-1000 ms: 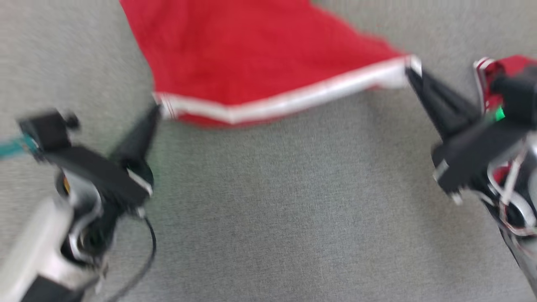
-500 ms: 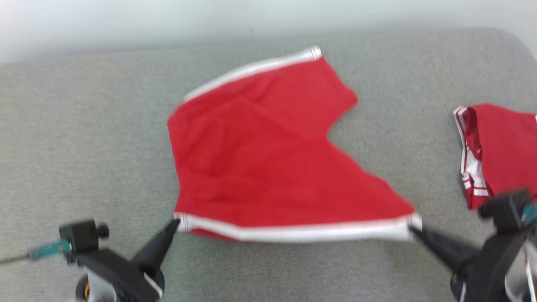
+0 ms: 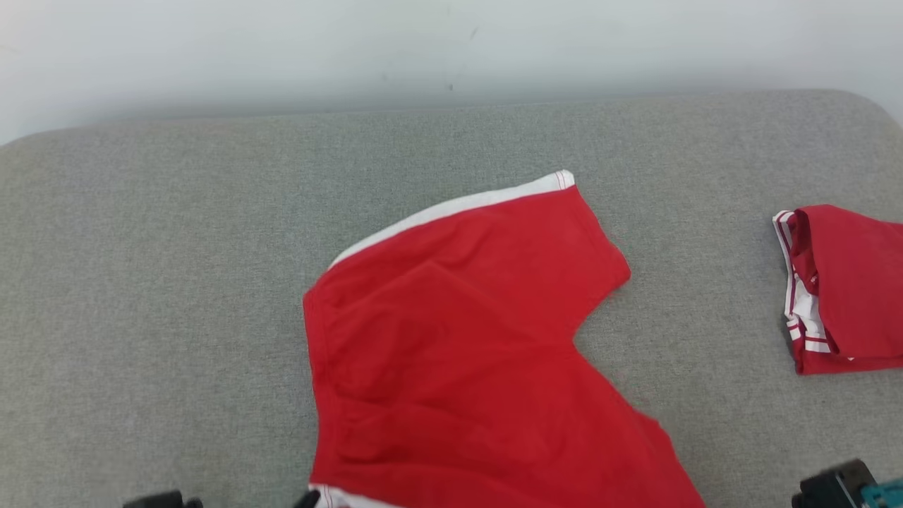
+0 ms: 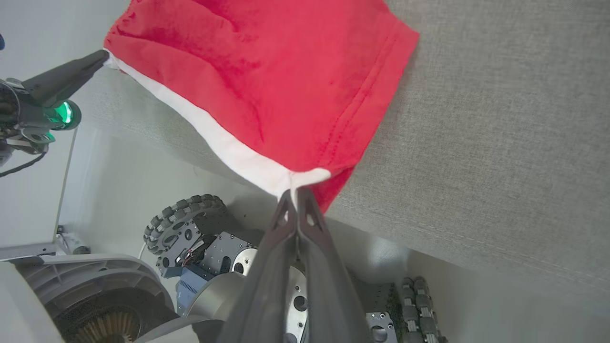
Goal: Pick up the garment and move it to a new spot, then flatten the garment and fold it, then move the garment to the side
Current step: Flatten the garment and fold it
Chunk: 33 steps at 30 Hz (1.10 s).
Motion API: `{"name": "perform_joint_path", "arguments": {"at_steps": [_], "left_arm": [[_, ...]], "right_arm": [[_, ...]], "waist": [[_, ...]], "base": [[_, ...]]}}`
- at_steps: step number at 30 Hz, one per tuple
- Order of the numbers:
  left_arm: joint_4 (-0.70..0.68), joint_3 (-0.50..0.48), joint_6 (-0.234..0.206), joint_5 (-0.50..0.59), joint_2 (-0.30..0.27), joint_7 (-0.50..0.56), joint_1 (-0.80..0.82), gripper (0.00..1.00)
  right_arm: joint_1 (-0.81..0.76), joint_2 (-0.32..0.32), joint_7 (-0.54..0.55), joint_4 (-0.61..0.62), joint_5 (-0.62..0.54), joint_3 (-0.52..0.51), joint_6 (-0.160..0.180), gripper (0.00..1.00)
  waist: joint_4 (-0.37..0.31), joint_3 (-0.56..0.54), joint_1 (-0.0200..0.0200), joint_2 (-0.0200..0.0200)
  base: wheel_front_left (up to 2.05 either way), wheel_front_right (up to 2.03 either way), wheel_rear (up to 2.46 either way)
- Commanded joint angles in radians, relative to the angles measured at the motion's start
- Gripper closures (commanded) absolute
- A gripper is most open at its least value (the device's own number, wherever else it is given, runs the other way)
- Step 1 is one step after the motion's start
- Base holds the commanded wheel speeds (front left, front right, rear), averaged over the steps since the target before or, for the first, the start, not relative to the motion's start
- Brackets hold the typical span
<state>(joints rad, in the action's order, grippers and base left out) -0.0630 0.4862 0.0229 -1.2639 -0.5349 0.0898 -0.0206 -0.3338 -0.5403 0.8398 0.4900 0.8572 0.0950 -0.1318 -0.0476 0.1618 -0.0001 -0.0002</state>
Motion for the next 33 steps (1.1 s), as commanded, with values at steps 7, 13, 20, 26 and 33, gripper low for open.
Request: {"name": "perform_joint_path", "arguments": {"at_steps": [7,13,20,26,33], "left_arm": [[-0.037,-0.020,0.013,-0.014,0.023,-0.057,-0.037,1.00],[-0.022,-0.031,0.015,0.000,0.057,-0.081,0.030,1.00],[-0.008,-0.040,0.006,0.009,0.113,-0.097,0.141,1.00],[0.040,-0.044,0.000,0.032,0.171,-0.121,0.262,1.00],[0.110,-0.066,0.015,0.056,0.218,-0.171,0.373,1.00]], "right_arm": [[0.019,0.032,-0.029,0.079,-0.065,-0.068,0.003,1.00],[0.231,0.001,-0.125,-0.010,-0.080,-0.036,0.003,1.00],[0.449,-0.007,-0.222,-0.141,-0.072,0.018,0.003,1.00],[0.655,-0.002,-0.321,-0.289,-0.106,0.068,0.003,1.00],[0.880,0.015,-0.420,-0.484,-0.129,0.115,0.003,1.00]], "waist": [[0.005,-0.008,0.0001,0.0002],[0.010,0.020,0.0001,0.0002],[0.045,0.071,0.0001,0.0002],[0.078,0.122,0.0001,0.0002],[0.106,0.202,0.0001,0.0002]], "base": [[0.00,0.00,0.00],[0.00,0.00,0.00],[0.00,0.00,0.00],[0.00,0.00,0.00],[0.00,0.00,0.00]]}}
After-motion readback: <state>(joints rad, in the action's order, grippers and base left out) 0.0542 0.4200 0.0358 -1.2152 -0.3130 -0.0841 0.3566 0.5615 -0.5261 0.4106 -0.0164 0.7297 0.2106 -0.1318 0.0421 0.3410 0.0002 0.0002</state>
